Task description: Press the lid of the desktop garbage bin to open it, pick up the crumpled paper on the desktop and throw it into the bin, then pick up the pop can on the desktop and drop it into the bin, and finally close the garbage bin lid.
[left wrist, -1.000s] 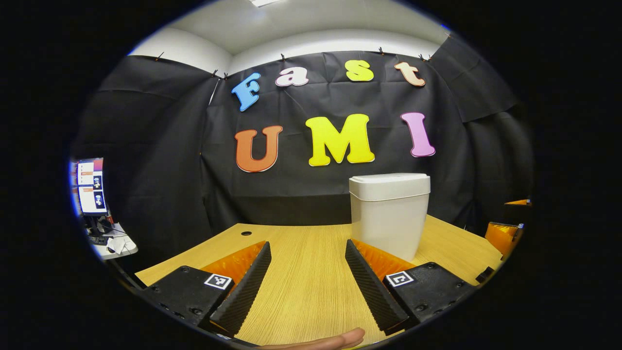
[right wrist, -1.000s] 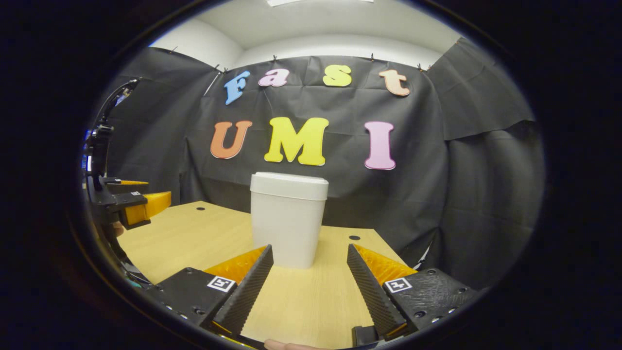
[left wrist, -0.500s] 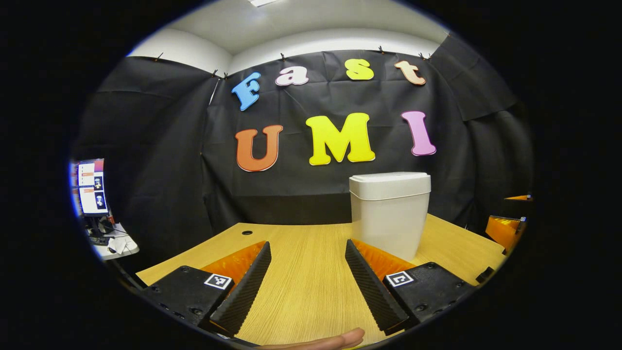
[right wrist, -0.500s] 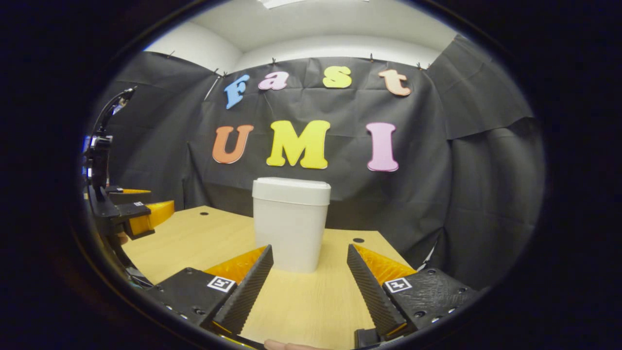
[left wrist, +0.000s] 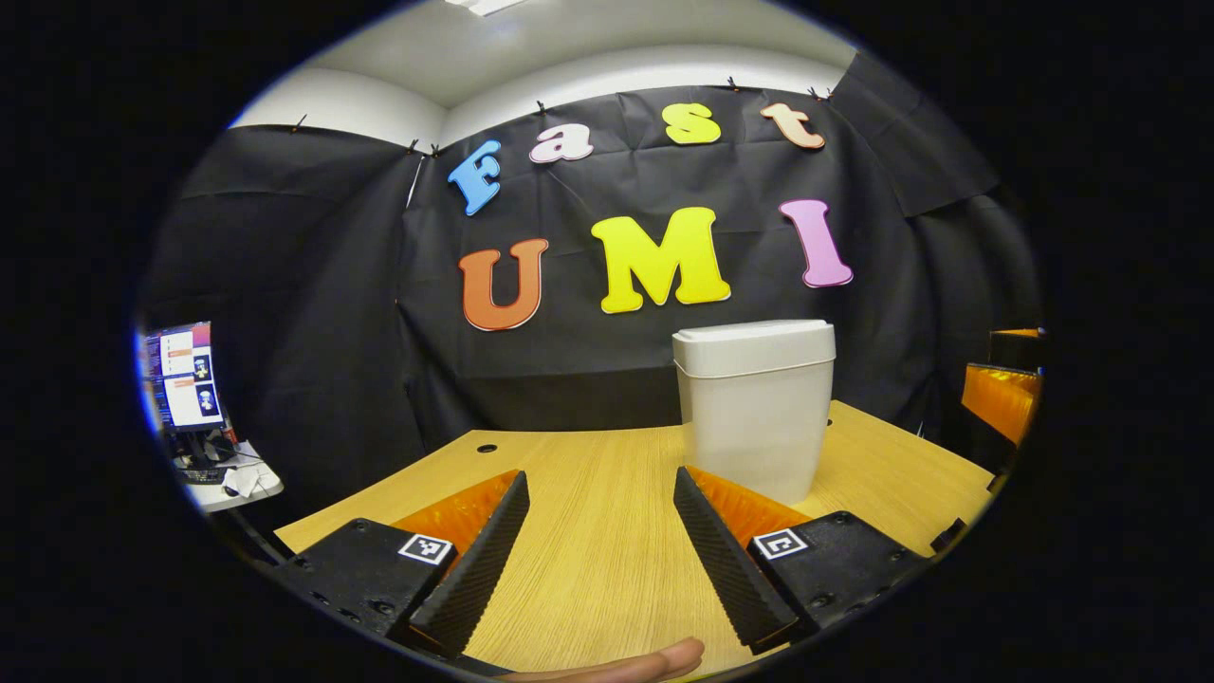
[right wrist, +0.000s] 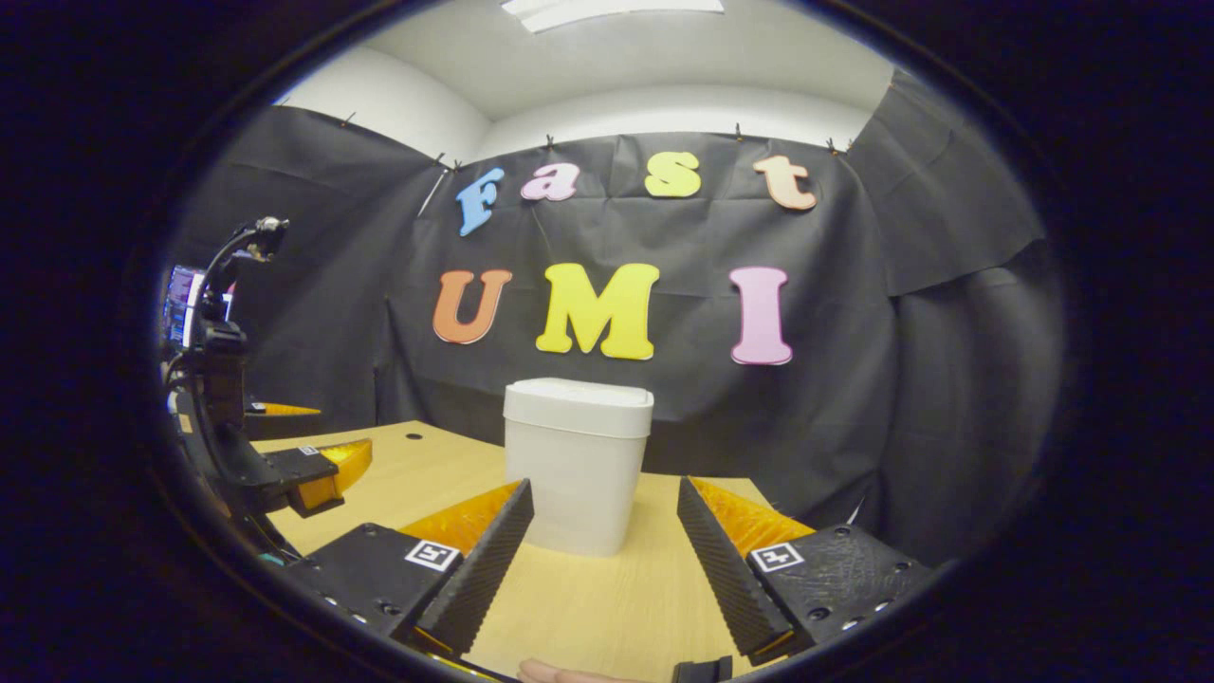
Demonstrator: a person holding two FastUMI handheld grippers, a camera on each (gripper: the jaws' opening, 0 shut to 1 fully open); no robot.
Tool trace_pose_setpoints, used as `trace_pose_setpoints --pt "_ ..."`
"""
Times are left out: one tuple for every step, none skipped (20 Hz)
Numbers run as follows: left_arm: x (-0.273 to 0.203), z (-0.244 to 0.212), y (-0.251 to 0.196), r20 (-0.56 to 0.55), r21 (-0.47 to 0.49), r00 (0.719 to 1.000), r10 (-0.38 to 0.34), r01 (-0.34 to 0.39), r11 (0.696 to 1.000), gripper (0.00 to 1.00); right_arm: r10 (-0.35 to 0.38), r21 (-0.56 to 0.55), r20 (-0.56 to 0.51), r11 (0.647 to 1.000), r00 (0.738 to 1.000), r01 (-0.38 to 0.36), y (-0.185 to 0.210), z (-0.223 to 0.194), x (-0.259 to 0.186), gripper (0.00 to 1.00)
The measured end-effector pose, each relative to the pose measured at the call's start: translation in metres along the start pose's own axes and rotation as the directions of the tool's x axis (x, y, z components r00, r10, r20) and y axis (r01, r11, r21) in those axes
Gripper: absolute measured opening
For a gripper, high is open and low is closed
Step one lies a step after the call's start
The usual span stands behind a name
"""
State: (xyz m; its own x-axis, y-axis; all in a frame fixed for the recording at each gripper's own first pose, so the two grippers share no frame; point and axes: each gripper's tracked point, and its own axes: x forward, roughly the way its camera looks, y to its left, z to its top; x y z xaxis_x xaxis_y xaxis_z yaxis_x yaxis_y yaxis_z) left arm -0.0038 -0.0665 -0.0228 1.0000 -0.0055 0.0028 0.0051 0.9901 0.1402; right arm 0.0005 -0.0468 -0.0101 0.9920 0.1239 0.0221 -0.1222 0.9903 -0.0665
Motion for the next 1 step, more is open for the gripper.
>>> trace_pose_setpoints --pt "-0.0016 0.0015 -0.0047 0.007 -0.007 1.0 -0.011 0.011 1.0 0.99 -0.004 0.0 -0.003 1.0 1.0 0.004 -0.0045 -0.0011 0.002 0.95"
